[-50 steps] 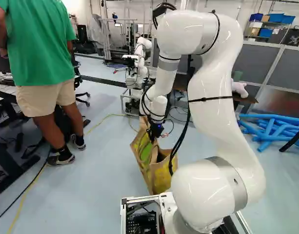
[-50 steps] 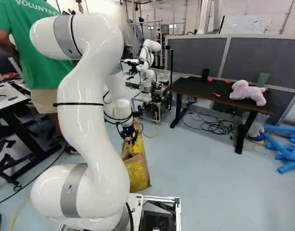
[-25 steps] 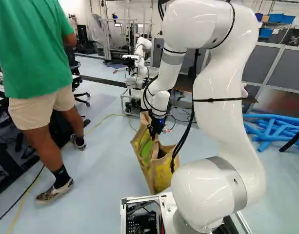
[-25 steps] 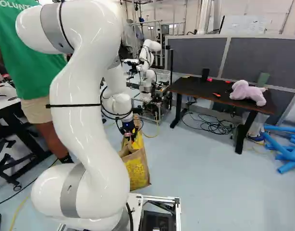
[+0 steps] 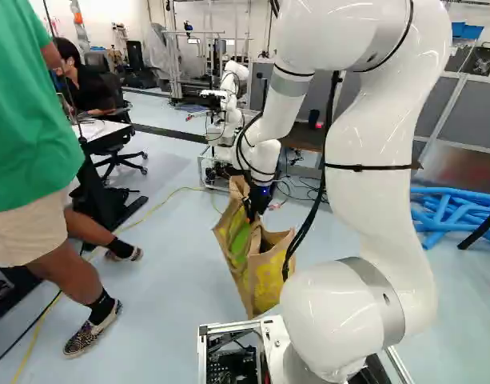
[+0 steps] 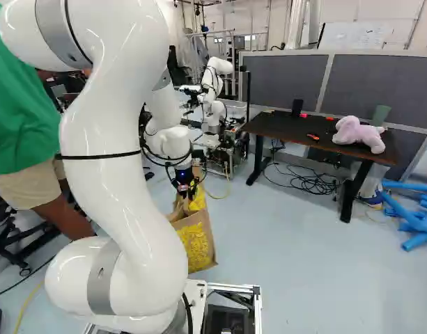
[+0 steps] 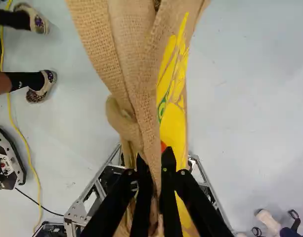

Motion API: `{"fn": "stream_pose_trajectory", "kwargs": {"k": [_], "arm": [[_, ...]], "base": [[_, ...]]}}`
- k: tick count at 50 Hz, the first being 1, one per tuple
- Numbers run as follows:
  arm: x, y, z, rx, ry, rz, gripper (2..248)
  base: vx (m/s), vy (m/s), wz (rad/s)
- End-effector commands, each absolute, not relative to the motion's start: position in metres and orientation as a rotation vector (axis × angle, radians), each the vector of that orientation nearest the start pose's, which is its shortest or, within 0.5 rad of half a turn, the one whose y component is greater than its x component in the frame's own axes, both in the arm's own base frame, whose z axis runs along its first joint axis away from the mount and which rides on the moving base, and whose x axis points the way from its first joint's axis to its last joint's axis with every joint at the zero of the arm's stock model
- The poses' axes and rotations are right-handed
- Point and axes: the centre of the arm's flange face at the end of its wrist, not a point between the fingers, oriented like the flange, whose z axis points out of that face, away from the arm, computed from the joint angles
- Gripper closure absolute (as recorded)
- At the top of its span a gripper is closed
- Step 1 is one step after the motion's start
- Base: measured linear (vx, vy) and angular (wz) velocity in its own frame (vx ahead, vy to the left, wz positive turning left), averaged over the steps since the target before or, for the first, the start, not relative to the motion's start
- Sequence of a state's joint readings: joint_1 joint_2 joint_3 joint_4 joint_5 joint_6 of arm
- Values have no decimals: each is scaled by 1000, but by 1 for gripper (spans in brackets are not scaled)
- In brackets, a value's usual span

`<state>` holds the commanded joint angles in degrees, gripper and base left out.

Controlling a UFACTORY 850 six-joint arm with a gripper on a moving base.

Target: Pick up the bag on the ground and place it on the table

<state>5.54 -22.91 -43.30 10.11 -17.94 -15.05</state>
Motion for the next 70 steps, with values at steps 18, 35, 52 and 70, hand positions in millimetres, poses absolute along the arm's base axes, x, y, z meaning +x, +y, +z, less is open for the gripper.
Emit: {"fn": "stream_pose_trajectory", "kwargs": {"k": [18,35,52,70], "arm": [[440,47,314,-3060,-296,-50,227],[435,44,340,-3050,-292,-40,227],[428,36,365,-3054,-287,-102,227],[423,27,392,-3057,-269,-194,227]], "base": [[0,0,0],[0,0,0],[0,0,0],[0,0,0]]}}
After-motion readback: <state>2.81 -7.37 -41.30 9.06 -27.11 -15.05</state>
